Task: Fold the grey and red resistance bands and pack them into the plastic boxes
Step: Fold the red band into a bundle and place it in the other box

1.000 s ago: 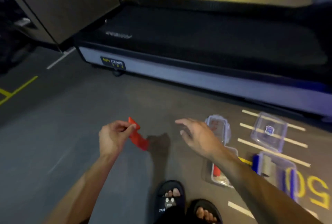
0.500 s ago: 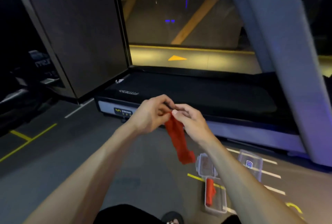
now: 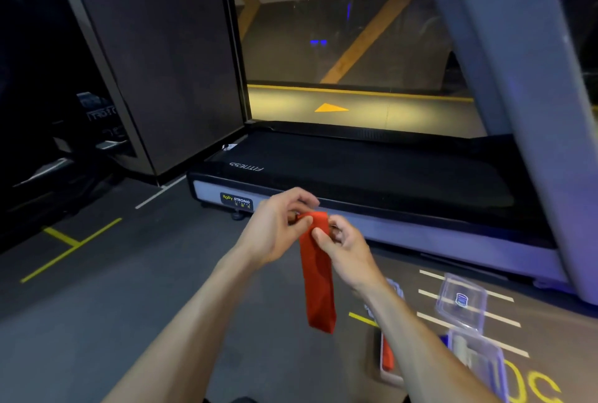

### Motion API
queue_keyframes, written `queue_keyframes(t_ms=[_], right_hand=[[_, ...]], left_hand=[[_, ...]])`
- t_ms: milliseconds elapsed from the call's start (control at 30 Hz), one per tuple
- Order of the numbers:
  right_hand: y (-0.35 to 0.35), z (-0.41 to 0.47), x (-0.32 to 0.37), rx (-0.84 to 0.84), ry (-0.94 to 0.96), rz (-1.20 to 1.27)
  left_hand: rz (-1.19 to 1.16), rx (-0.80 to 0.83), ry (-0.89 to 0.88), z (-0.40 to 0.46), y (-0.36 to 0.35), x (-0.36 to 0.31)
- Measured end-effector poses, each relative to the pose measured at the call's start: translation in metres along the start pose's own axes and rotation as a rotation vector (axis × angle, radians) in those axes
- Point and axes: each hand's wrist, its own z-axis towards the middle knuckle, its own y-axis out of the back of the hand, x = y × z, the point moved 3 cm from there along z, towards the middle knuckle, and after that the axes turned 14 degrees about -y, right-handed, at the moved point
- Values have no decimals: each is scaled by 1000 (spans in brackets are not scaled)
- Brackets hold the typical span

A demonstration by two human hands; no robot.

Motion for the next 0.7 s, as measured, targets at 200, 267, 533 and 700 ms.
queue_keyframes(t_ms=[200, 267, 533, 700], right_hand=[[-15, 12, -4, 40, -4, -72], [-15, 16, -7, 38, 0, -98], [-18, 34, -12, 30, 21, -121], [-21, 40, -10, 8, 0, -86]], left_hand=[[-63, -119, 55, -19, 3, 29], [-70, -131, 52, -17, 3, 33], [-99, -135, 94, -14, 16, 56], [-84, -181, 111, -15, 19, 68]])
